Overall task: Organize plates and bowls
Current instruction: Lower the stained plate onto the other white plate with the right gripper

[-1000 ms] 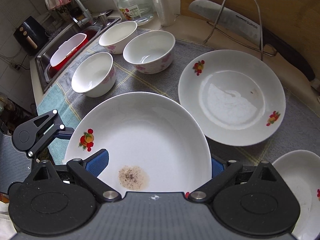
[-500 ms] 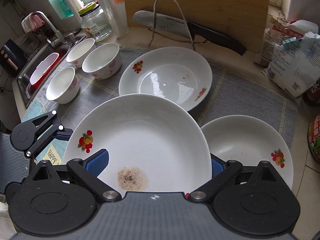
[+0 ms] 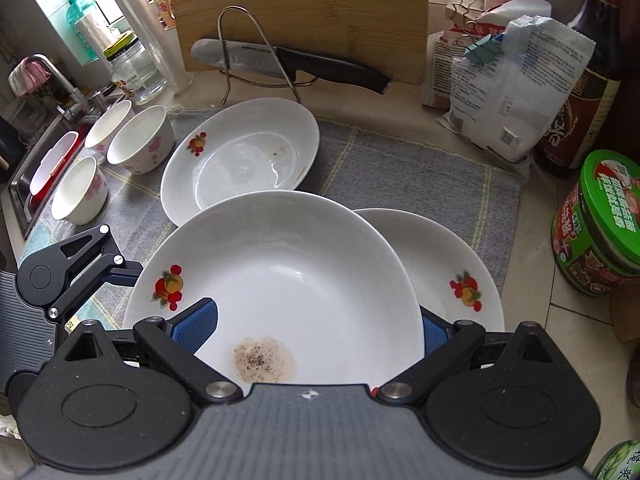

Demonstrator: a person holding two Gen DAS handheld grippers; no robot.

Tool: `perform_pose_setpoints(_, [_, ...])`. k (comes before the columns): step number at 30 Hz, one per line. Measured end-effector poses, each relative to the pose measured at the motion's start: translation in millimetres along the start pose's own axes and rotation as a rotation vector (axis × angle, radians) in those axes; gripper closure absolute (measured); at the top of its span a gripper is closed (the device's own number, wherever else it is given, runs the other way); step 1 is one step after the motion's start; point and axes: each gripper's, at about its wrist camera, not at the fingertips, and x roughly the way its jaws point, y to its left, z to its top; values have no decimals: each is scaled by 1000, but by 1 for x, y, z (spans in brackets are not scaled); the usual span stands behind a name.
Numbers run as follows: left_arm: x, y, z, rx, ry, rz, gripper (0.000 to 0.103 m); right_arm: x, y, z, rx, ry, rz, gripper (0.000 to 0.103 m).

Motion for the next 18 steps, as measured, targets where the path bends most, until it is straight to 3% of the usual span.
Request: perform_pose_setpoints(18, [20, -4, 14, -15, 49, 5, 1, 17, -38, 2, 56, 15, 27, 2])
